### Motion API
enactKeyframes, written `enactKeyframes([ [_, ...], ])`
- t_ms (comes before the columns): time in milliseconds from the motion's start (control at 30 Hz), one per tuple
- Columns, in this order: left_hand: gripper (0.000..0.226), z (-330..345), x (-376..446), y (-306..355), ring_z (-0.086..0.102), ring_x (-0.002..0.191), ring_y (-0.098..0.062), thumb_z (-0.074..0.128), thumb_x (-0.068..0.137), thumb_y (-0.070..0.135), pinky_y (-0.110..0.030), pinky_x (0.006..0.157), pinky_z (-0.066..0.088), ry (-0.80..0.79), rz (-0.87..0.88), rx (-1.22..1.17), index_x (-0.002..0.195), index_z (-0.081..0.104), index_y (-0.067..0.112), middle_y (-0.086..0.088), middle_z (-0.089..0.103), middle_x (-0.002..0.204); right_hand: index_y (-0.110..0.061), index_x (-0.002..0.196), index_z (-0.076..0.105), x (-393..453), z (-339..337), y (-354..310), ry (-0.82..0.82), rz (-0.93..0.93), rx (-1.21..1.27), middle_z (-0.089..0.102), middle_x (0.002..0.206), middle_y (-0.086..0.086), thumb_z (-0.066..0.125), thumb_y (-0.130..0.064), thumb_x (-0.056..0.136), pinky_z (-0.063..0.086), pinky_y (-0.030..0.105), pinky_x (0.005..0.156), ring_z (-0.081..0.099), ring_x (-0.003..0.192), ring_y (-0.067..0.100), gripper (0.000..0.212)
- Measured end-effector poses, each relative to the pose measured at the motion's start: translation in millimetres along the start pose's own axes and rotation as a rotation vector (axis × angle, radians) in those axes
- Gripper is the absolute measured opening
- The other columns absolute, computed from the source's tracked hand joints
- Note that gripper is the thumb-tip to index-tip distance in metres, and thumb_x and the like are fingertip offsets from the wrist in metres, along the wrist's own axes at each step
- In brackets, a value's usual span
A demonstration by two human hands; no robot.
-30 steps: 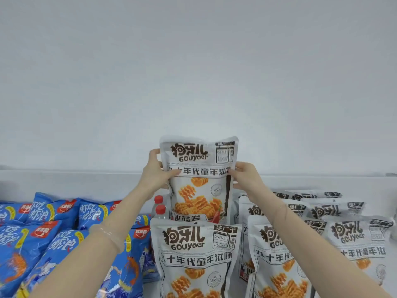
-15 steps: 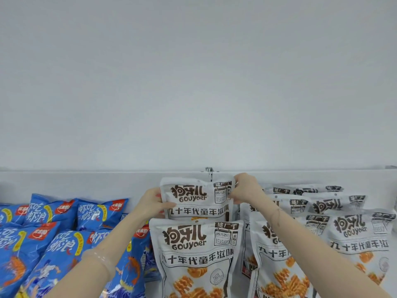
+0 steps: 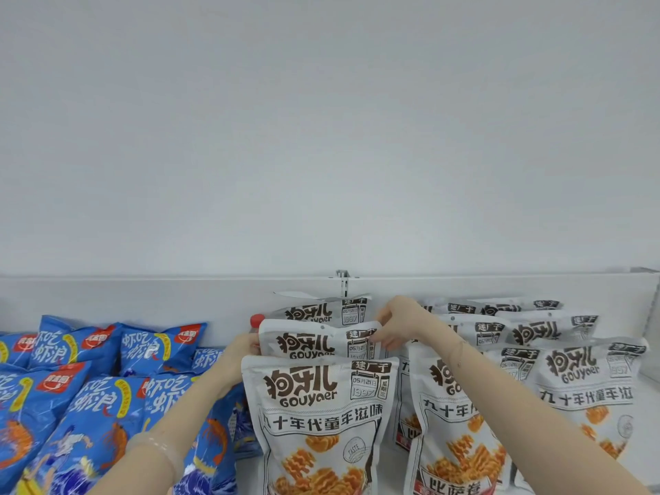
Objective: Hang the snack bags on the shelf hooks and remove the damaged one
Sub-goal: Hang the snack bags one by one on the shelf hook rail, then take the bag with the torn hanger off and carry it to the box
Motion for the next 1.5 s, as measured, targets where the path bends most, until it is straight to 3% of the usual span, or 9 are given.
enactKeyframes([
  [200, 0.022, -21.6, -7.0, 43.7, 0.065, 0.086, -0.010, 0.076, 0.079, 0.013, -0.018, 0.067, 0.047, 0.119, 0.092, -0.160, 0.100, 0.068, 0.014, 0.004, 0.071, 0.092, -0.007, 0.090, 0.075, 2.8, -10.2, -11.4, 0.046, -0.129, 0.055, 0.074, 0.077, 0.005, 0.079, -0.023, 0.081, 0.063, 0.030, 0.070, 0.069, 0.060, 0.009, 0.019],
  [367, 0.022, -48.6, -6.9, 85.5, 0.068, 0.090, 0.000, 0.076, 0.080, 0.015, -0.004, 0.065, 0.046, 0.231, 0.228, -0.257, 0.100, 0.068, 0.012, 0.002, 0.076, 0.098, -0.016, 0.105, 0.072, 28.8, -49.9, -30.0, 0.383, -0.221, -0.076, 0.076, 0.095, 0.003, 0.077, -0.033, 0.080, 0.056, 0.028, 0.078, 0.068, 0.083, 0.014, 0.030],
  [500, 0.014, -56.8, -7.8, 98.9, 0.068, 0.092, -0.001, 0.075, 0.081, 0.020, -0.012, 0.075, 0.044, 0.254, 0.259, -0.228, 0.093, 0.070, 0.016, 0.005, 0.077, 0.094, -0.017, 0.124, 0.063, 75.3, -26.2, -37.6, 0.243, -0.193, -0.451, 0.068, 0.121, 0.004, 0.073, -0.028, 0.084, 0.051, 0.038, 0.098, 0.063, 0.112, 0.023, 0.043],
  [700, 0.003, -55.2, -15.6, 80.1, 0.068, 0.090, -0.002, 0.071, 0.084, 0.022, -0.020, 0.082, 0.047, 0.295, 0.261, -0.124, 0.082, 0.073, 0.021, 0.008, 0.076, 0.089, -0.013, 0.115, 0.064, 107.3, 7.2, -31.9, 0.205, -0.126, -0.796, 0.069, 0.117, 0.006, 0.064, -0.015, 0.090, 0.053, 0.035, 0.089, 0.066, 0.106, 0.025, 0.025],
  [933, 0.007, -64.2, -20.9, 66.4, 0.068, 0.092, -0.011, 0.071, 0.085, 0.019, -0.019, 0.078, 0.047, 0.362, 0.214, -0.134, 0.081, 0.073, 0.014, 0.002, 0.076, 0.090, -0.011, 0.089, 0.057, 85.2, -26.2, -64.5, 0.323, -0.305, -0.310, 0.063, 0.089, 0.011, 0.060, -0.015, 0.093, 0.037, 0.025, 0.055, 0.057, 0.078, 0.026, 0.007],
  [1133, 0.005, -69.1, -16.0, 88.7, 0.066, 0.101, -0.020, 0.072, 0.083, 0.022, -0.038, 0.093, 0.050, 0.421, 0.216, -0.163, 0.087, 0.069, 0.020, 0.001, 0.072, 0.101, -0.006, 0.098, 0.065, 24.1, -113.3, -103.9, 0.581, -0.443, -0.177, 0.072, 0.097, 0.015, 0.061, -0.012, 0.091, 0.047, 0.035, 0.075, 0.064, 0.091, 0.031, 0.011],
  [1333, 0.075, -58.0, -9.2, 129.4, 0.052, 0.122, -0.021, 0.080, 0.073, 0.040, -0.037, 0.099, 0.044, 0.344, 0.224, -0.176, 0.136, 0.044, 0.018, -0.004, 0.053, 0.136, -0.010, 0.091, 0.066, -51.0, -194.2, -135.1, 0.826, -0.614, 0.085, 0.065, 0.081, -0.003, 0.064, -0.014, 0.089, 0.040, 0.022, 0.067, 0.056, 0.072, 0.007, 0.005],
  [1400, 0.087, -56.2, -13.1, 149.7, 0.050, 0.124, -0.017, 0.083, 0.068, 0.040, -0.038, 0.101, 0.044, 0.307, 0.275, -0.201, 0.140, 0.039, 0.021, 0.000, 0.054, 0.132, -0.014, 0.090, 0.065, -74.8, -211.7, -144.6, 0.885, -0.670, 0.147, 0.061, 0.075, -0.013, 0.064, -0.014, 0.089, 0.039, 0.014, 0.064, 0.052, 0.065, -0.006, 0.002],
  [1500, 0.080, -52.3, -26.1, 179.5, 0.069, 0.099, -0.005, 0.085, 0.067, 0.026, -0.029, 0.081, 0.058, 0.190, 0.374, -0.346, 0.134, 0.041, 0.024, 0.008, 0.068, 0.113, -0.022, 0.082, 0.062, -102.8, -225.4, -155.9, 0.914, -0.753, 0.252, 0.059, 0.074, -0.017, 0.064, -0.013, 0.087, 0.044, 0.026, 0.071, 0.054, 0.071, 0.004, 0.010],
])
Point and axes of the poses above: each hand's wrist, its own x-axis towards the middle knuckle, its own z-axis out of the palm, y = z × x, the point moved 8 cm from there along x, towards the middle knuckle
